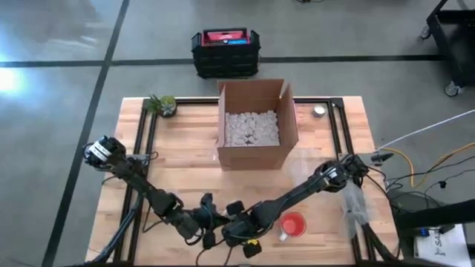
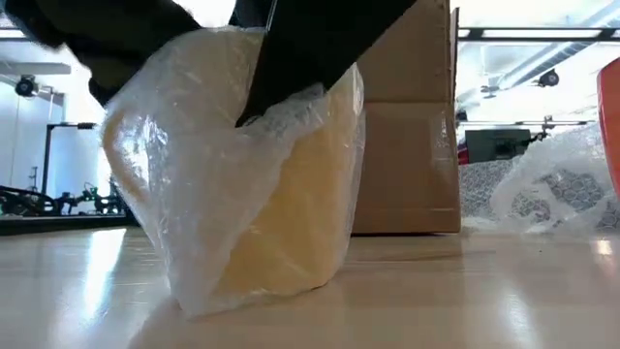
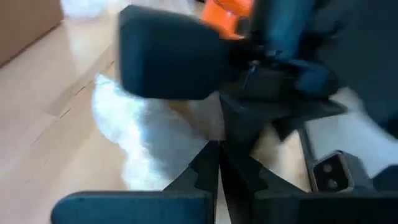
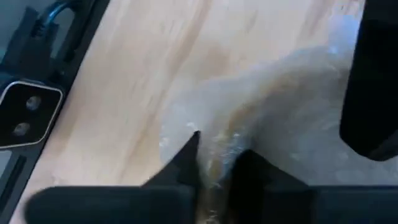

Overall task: Wrap mug
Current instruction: Put the wrapped yellow mug into the cardboard box

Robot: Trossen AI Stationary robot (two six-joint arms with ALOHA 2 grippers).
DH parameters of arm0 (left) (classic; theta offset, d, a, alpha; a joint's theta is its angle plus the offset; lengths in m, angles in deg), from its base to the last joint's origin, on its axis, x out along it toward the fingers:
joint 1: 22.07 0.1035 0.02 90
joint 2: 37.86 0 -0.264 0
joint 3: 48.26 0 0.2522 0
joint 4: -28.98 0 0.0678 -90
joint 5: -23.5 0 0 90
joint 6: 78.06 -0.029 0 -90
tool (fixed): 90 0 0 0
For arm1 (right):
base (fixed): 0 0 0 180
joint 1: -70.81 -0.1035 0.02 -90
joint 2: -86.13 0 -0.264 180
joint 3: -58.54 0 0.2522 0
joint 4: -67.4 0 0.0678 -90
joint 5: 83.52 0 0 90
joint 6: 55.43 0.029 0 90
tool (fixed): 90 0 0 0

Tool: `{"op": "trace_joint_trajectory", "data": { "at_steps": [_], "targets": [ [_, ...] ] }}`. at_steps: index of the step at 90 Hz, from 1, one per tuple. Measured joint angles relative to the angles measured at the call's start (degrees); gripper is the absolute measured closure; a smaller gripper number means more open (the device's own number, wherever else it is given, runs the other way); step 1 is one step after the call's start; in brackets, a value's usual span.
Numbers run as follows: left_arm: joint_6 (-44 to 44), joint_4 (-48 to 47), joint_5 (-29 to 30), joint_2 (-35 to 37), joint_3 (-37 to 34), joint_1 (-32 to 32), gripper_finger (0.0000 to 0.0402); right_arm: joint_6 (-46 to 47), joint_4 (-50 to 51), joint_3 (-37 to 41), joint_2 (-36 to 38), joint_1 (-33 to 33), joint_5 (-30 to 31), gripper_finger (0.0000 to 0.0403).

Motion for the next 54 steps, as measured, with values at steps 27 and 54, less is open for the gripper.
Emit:
{"op": "trace_joint_trajectory", "data": {
  "at_steps": [27,54],
  "targets": [
    [-0.01,-17.19,11.06,4.36,6.92,-4.43,0.0402,-1.82,4.75,-4.58,3.59,-1.63,-0.37,0.0389],
    [0.47,-20.49,24.39,5.25,7.09,-9.34,0.0402,-3.19,11.49,-8.02,13.43,-1.0,0.4,0.039]
  ]
}}
